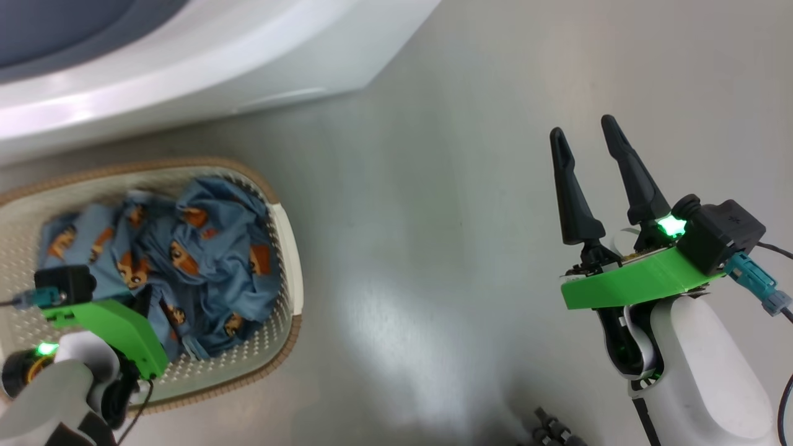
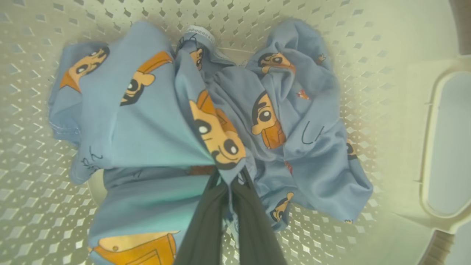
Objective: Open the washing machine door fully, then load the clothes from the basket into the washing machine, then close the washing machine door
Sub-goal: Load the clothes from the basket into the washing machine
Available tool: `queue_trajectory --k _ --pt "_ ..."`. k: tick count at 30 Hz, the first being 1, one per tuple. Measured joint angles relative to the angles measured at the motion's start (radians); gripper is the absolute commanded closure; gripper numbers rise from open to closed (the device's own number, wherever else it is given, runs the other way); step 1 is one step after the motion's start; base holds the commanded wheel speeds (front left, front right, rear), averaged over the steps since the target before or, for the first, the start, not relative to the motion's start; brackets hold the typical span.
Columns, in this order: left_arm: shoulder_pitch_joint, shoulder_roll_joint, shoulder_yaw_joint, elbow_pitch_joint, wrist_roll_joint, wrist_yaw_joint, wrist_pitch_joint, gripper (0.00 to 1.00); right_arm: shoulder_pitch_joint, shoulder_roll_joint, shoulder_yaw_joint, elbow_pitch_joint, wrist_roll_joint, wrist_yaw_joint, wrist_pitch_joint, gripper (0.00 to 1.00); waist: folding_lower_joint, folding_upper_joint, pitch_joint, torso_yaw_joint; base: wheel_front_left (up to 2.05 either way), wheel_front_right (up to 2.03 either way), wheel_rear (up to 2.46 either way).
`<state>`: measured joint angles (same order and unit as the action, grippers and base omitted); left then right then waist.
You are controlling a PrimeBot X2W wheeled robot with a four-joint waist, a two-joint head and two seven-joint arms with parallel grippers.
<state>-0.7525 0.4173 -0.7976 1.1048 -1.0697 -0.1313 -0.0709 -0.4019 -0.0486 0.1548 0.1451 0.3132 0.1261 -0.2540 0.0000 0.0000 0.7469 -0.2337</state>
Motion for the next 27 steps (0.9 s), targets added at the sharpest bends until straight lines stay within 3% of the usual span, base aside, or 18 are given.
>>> queue_trajectory --k 10,27 --pt "0.092 0.002 -0.036 -0.087 -0.084 0.0 -0.099 1.0 0.001 -0.001 0.002 0.052 0.006 0.0 0.0 0.0 0.0001 0.0 -0.13 0.02 0.0 0.0 0.0" --pt "0.202 -0.013 -0.069 -0.189 -0.117 0.0 -0.177 1.0 0.07 -0.001 -0.028 0.139 0.005 0.0 0.0 0.0 0.0 0.0 -0.376 0.091 0.0 0.0 0.0"
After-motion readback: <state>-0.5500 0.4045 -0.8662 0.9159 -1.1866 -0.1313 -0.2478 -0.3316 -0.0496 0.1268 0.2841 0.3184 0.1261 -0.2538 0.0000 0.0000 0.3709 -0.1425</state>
